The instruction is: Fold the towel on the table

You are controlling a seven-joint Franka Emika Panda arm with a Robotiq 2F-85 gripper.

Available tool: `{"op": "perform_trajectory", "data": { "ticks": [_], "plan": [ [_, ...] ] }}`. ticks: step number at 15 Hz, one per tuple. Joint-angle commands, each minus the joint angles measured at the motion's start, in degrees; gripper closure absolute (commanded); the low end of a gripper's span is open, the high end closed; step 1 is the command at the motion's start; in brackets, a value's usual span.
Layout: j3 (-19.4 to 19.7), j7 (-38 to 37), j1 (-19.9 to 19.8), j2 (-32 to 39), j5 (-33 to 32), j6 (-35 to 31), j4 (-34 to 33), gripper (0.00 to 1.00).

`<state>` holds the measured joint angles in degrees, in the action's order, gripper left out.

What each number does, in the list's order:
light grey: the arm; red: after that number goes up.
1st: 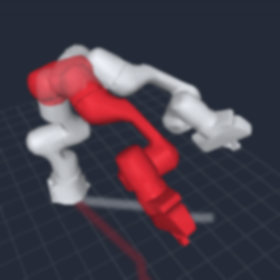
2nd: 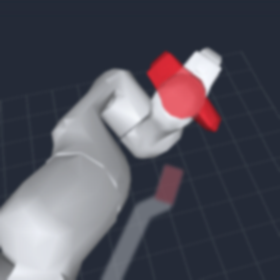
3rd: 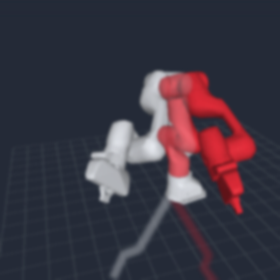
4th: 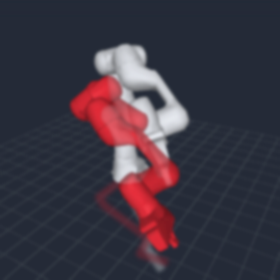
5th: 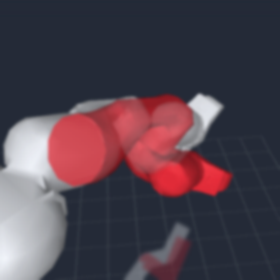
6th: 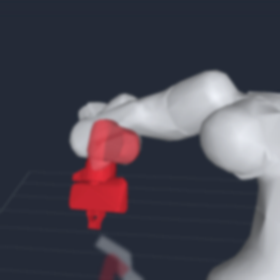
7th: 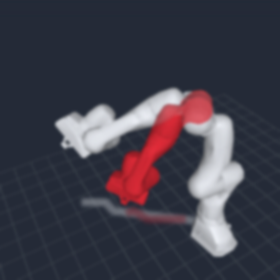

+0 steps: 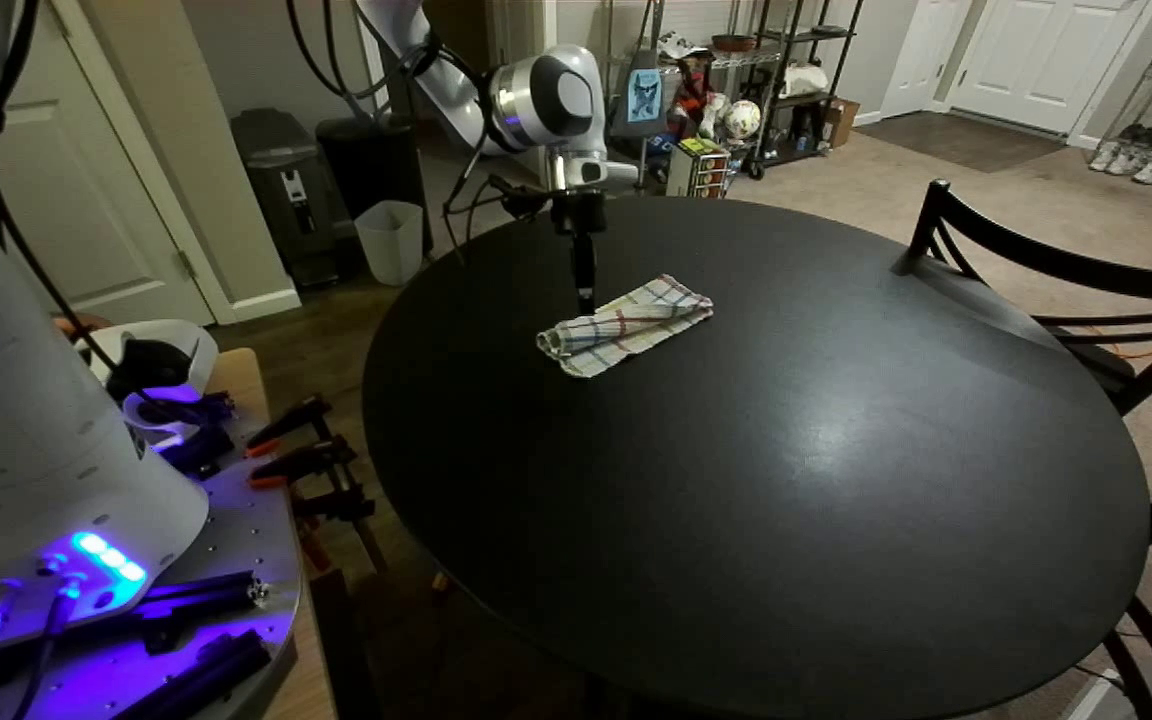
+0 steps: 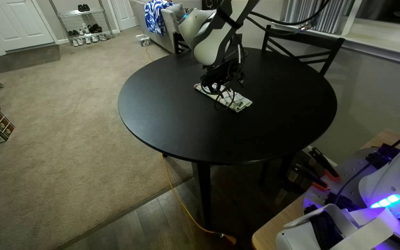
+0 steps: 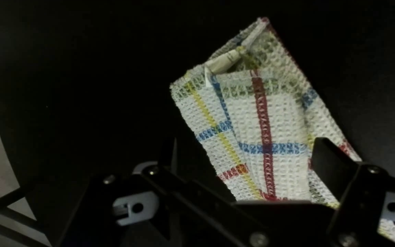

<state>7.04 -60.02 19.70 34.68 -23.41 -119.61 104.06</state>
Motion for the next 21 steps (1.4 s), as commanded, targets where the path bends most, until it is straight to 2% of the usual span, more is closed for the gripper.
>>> {"op": "perform_trajectory", "data": {
  "ticks": [1, 10, 21],
  "plan": [
    [-1.18, -0.13, -1.54, -0.58, -0.52, -1.69, 0.97, 0.00],
    [-1.06, 0.45, -2.23, 1.05, -0.29, -3.90, -0.79, 0.00],
    [0.23, -0.30, -2.91, 2.84, -0.72, -3.31, -2.51, 0.00]
  ]
}}
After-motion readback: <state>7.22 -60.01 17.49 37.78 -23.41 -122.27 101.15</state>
